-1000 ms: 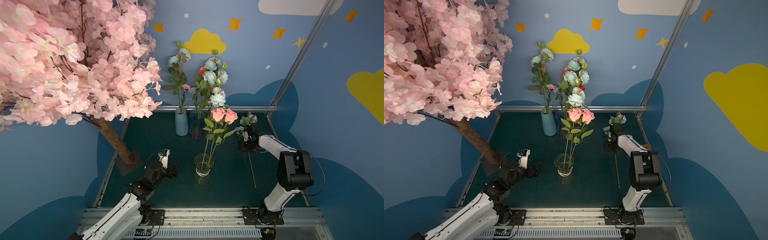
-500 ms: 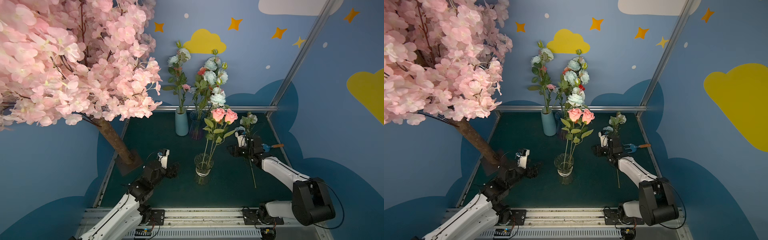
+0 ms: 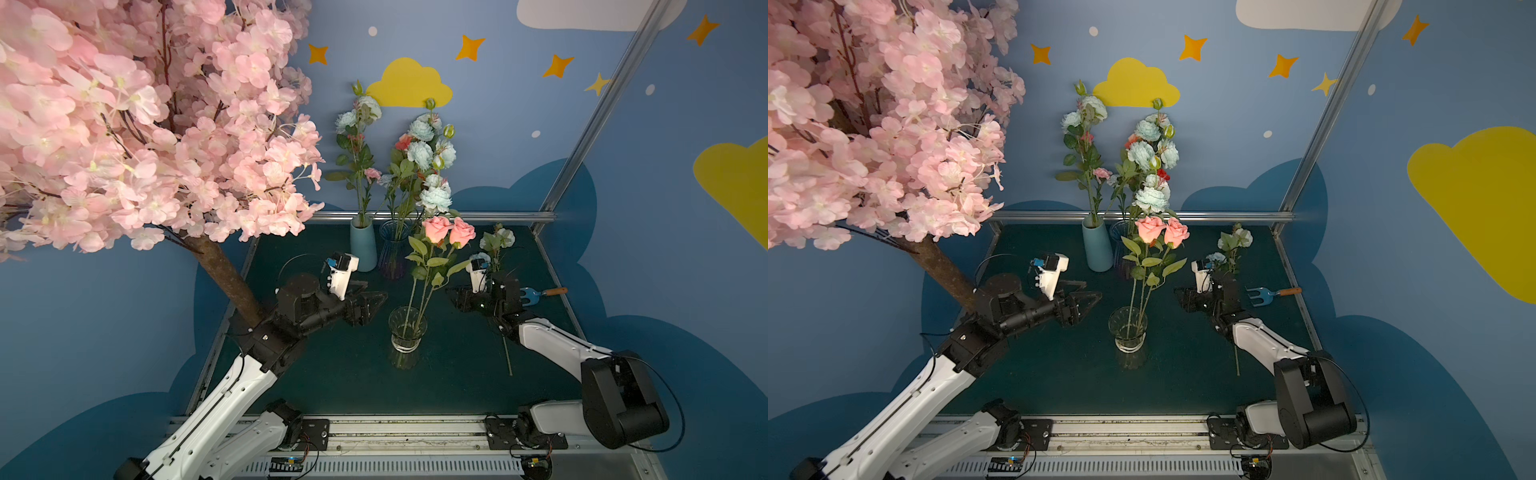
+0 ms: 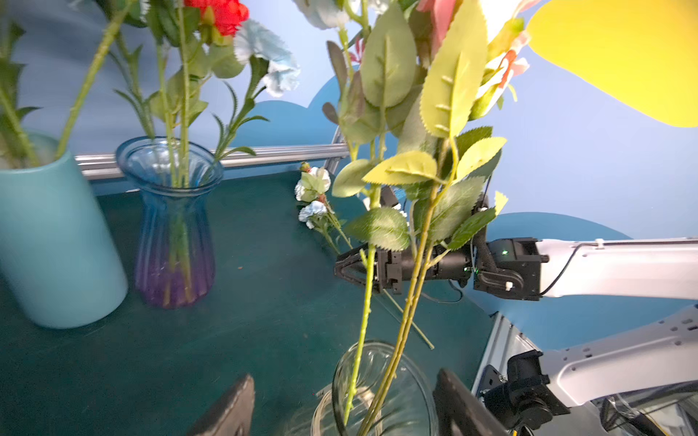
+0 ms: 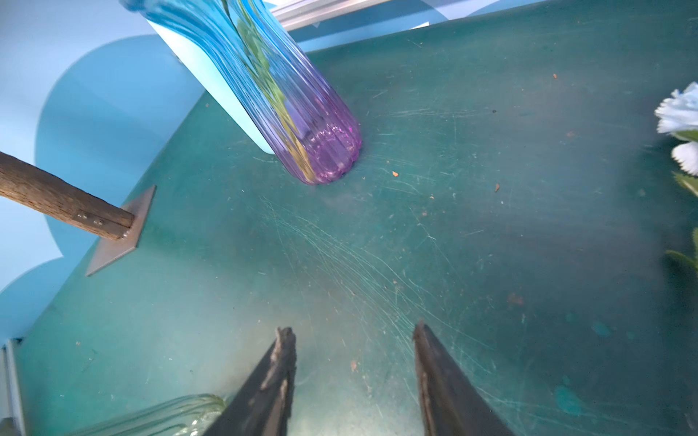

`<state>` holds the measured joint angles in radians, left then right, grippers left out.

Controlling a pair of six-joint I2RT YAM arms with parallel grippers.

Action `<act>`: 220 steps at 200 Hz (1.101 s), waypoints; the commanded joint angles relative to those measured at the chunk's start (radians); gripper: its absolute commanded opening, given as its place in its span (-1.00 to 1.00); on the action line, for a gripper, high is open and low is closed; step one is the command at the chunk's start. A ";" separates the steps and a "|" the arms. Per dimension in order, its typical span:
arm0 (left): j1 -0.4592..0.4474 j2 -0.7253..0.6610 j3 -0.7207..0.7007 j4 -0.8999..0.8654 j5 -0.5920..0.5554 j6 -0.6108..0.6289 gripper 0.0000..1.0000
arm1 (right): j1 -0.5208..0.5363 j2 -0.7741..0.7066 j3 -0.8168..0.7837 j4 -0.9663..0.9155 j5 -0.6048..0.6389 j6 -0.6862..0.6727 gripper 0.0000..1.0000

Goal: Pick out blue flowers from the vase
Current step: Place the flower at the center of the board, then pick up the flower from the vase.

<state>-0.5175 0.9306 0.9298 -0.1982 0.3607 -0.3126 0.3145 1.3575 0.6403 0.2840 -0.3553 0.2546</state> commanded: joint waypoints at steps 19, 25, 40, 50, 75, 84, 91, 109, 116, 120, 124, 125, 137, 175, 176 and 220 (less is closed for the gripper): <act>0.002 0.163 0.100 -0.037 0.147 0.015 0.36 | -0.009 0.015 0.012 0.027 -0.021 0.009 -0.09; 0.002 0.187 0.107 -0.023 0.162 0.011 0.36 | -0.009 0.015 0.013 0.027 -0.023 0.010 -0.09; 0.002 0.232 0.122 0.008 0.196 0.002 0.36 | -0.009 0.016 0.010 0.032 -0.024 0.012 -0.09; 0.002 0.256 0.134 0.023 0.209 -0.002 0.35 | -0.009 0.015 0.010 0.032 -0.023 0.012 -0.09; 0.002 0.319 0.170 0.061 0.248 -0.013 0.22 | -0.010 0.017 0.010 0.032 -0.025 0.011 -0.21; 0.000 0.344 0.185 0.075 0.268 -0.018 0.17 | -0.010 0.017 0.011 0.032 -0.027 0.011 -0.28; -0.004 0.360 0.194 0.084 0.282 -0.020 0.15 | -0.009 0.018 0.012 0.032 -0.027 0.011 -0.31; -0.017 0.392 0.213 0.091 0.292 -0.014 0.10 | -0.011 0.018 0.012 0.032 -0.027 0.010 -0.36; -0.024 0.400 0.217 0.092 0.287 -0.010 0.09 | -0.008 0.018 0.012 0.032 -0.027 0.011 -0.38; -0.026 0.404 0.220 0.093 0.285 -0.007 0.08 | -0.009 0.017 0.012 0.032 -0.027 0.011 -0.39; -0.028 0.410 0.222 0.094 0.283 -0.007 0.08 | -0.009 0.018 0.014 0.032 -0.027 0.011 -0.40; -0.029 0.411 0.222 0.094 0.284 -0.006 0.08 | -0.009 0.018 0.014 0.031 -0.028 0.011 -0.40; -0.037 0.425 0.231 0.094 0.280 -0.001 0.07 | -0.010 0.021 0.015 0.030 -0.029 0.011 -0.43; -0.051 0.460 0.254 0.075 0.250 0.025 0.00 | -0.009 0.019 0.015 0.030 -0.029 0.010 -0.48; -0.050 0.460 0.254 0.075 0.249 0.026 0.00 | -0.009 0.019 0.015 0.030 -0.030 0.010 -0.48; -0.063 0.496 0.279 0.073 0.260 0.033 -0.24 | -0.009 0.021 0.015 0.030 -0.030 0.010 -0.58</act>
<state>-0.5709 1.4139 1.1767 -0.1226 0.6106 -0.3016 0.3080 1.3689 0.6407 0.2962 -0.3782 0.2661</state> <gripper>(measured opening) 0.406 0.220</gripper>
